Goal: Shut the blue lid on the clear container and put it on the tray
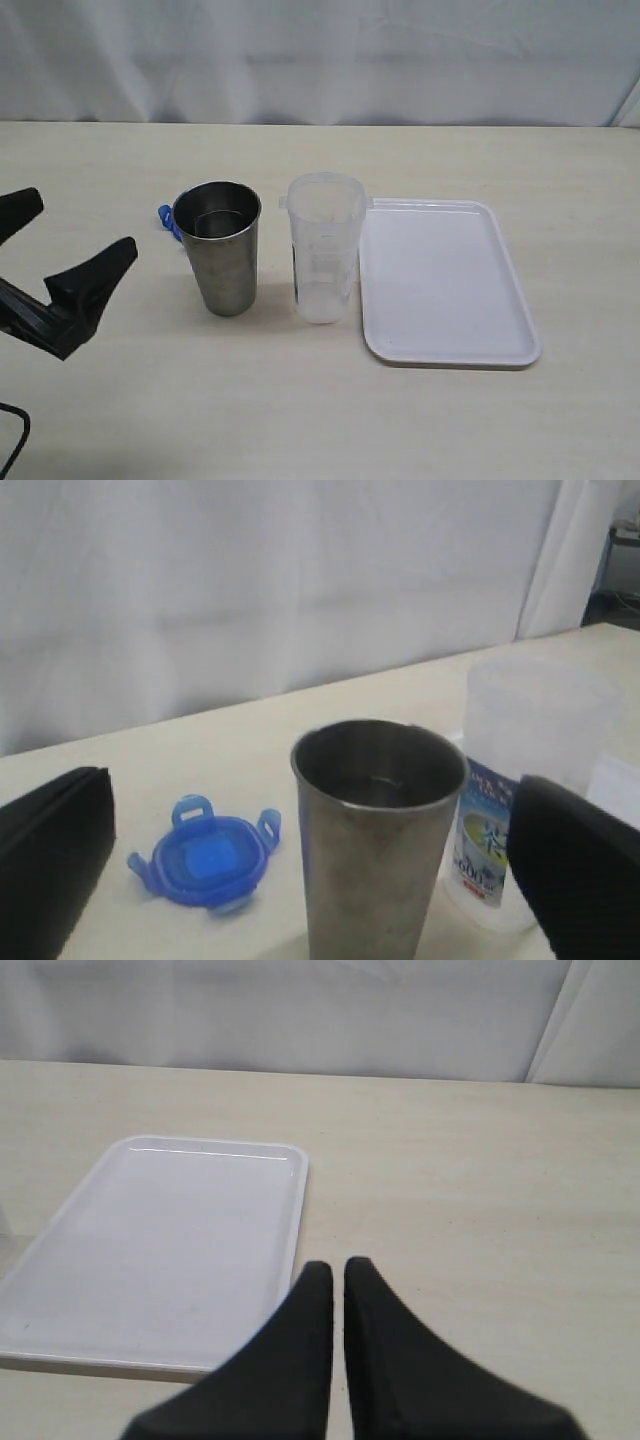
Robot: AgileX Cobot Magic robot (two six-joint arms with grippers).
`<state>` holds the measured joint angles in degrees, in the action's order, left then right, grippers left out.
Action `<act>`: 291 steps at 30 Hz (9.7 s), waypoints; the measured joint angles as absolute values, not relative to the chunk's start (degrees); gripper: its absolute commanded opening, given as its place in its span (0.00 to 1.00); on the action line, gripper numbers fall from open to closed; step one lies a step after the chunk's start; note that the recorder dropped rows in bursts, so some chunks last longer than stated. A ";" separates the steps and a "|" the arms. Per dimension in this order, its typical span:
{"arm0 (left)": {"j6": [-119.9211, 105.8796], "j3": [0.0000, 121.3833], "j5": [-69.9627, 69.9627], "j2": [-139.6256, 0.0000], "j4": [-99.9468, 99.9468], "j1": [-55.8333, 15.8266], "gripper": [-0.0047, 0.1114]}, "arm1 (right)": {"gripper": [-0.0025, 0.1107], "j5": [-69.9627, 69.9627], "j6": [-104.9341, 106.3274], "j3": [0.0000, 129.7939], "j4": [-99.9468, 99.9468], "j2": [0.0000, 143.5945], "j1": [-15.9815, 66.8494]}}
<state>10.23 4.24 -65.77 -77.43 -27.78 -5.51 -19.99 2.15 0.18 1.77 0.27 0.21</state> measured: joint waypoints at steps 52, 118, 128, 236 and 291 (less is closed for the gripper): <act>11.91 25.83 -69.31 -117.55 -40.30 -5.61 0.95 | 0.06 -19.99 2.15 0.18 1.77 0.27 0.21; 7.91 41.76 -69.41 -122.36 -49.04 -9.94 0.95 | 0.06 -19.99 2.15 0.18 1.77 0.27 0.21; 10.45 41.76 -69.41 -122.36 -50.89 -9.94 0.95 | 0.06 -19.99 2.15 0.18 1.77 0.27 0.21; 26.08 47.27 -62.98 -104.52 -51.67 -9.99 0.04 | 0.06 -19.99 2.15 0.18 1.77 0.27 0.21; 20.84 60.06 -52.96 -109.37 -56.49 -18.61 0.04 | 0.06 -19.99 2.15 0.18 1.77 0.27 0.21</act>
<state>20.84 60.06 -52.96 -109.37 -56.49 -18.61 -19.99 2.15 0.18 1.77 0.27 0.21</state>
